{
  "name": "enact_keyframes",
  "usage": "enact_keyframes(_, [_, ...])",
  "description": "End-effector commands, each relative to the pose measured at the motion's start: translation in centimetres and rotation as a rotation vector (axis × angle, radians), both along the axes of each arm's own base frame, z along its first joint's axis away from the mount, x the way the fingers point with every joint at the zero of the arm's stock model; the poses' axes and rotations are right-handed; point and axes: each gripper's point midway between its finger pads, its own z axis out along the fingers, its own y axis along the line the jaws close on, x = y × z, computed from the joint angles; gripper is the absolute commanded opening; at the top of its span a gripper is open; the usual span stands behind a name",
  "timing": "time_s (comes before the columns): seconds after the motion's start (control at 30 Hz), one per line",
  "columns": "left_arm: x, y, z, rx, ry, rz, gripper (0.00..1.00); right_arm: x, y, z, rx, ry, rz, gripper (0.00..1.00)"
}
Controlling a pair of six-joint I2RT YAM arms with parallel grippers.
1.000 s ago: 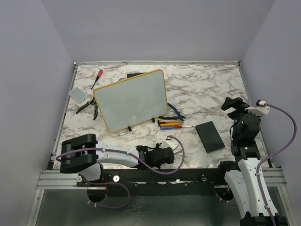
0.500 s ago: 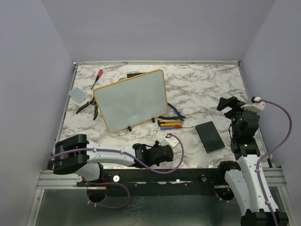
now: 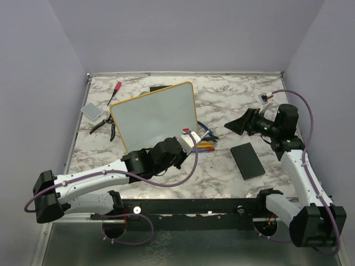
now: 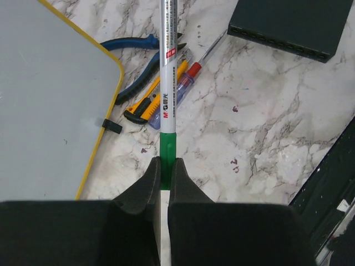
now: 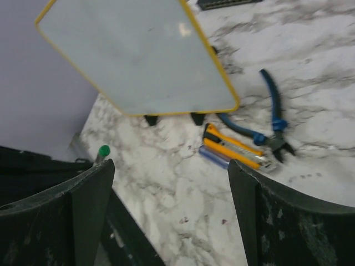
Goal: Write a sentence on the whiteboard
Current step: Open the whiteboard marker at the center of the board.
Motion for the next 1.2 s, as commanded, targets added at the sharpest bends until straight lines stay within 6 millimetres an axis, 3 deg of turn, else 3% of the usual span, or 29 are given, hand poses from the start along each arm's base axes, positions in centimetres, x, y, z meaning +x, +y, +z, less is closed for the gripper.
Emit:
enact_keyframes(0.0, [-1.7,-0.1,-1.3,0.061,-0.042,-0.207,0.00,-5.1,3.9,1.7,0.213,0.113,0.372,0.85])
enact_keyframes(0.33, [-3.9,-0.2,-1.5,0.021,-0.033,-0.337,0.00,-7.8,8.5,-2.0,0.063,0.294,0.577,0.77])
enact_keyframes(0.5, [-4.4,-0.5,-2.3,0.031,-0.003,-0.356,0.00,-9.4,10.1,-2.7,0.066,0.340,0.671,0.73])
enact_keyframes(0.67, [-4.4,-0.6,-2.3,0.026,-0.002,-0.354,0.00,-10.1,10.6,-3.4,0.050,0.365,0.691,0.69])
enact_keyframes(0.87, [-4.3,-0.6,-2.7,0.037,0.009,-0.353,0.00,-10.8,11.0,-4.0,0.074,0.388,0.709,0.58])
enact_keyframes(1.17, [-4.3,-0.7,-3.1,0.052,0.015,-0.354,0.00,-11.4,11.5,-4.5,0.062,0.393,0.738,0.54])
